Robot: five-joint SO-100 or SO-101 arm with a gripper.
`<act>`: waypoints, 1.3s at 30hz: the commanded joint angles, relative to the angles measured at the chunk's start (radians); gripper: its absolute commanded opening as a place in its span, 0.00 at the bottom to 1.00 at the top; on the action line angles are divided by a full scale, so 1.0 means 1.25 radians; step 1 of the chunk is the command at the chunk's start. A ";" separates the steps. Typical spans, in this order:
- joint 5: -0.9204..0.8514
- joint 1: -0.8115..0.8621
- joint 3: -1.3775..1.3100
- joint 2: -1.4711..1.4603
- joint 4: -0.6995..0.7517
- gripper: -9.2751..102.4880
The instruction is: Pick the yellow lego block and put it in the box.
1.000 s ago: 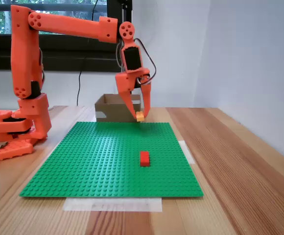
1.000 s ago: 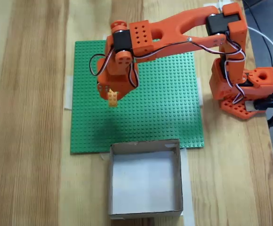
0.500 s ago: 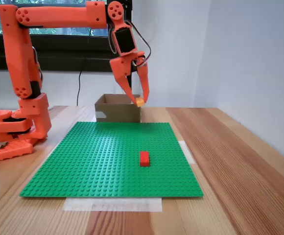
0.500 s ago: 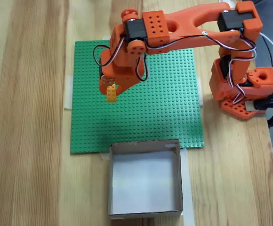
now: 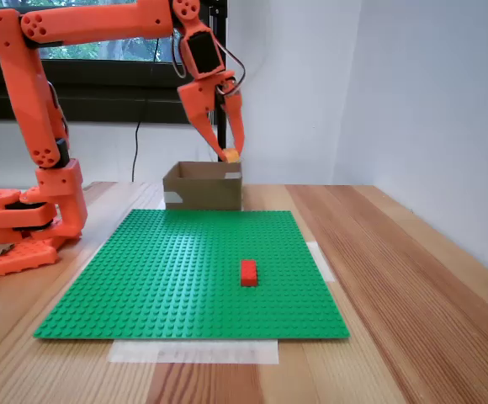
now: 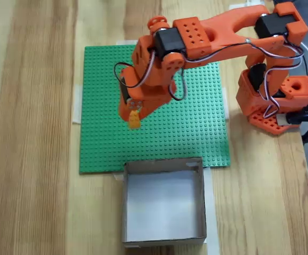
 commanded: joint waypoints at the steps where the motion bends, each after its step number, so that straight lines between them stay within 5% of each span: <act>1: 0.009 -0.047 -0.040 0.042 0.032 0.10; 19: 0.077 -0.299 -0.096 0.038 0.080 0.12; 39: 0.055 -0.336 -0.007 -0.056 -0.015 0.15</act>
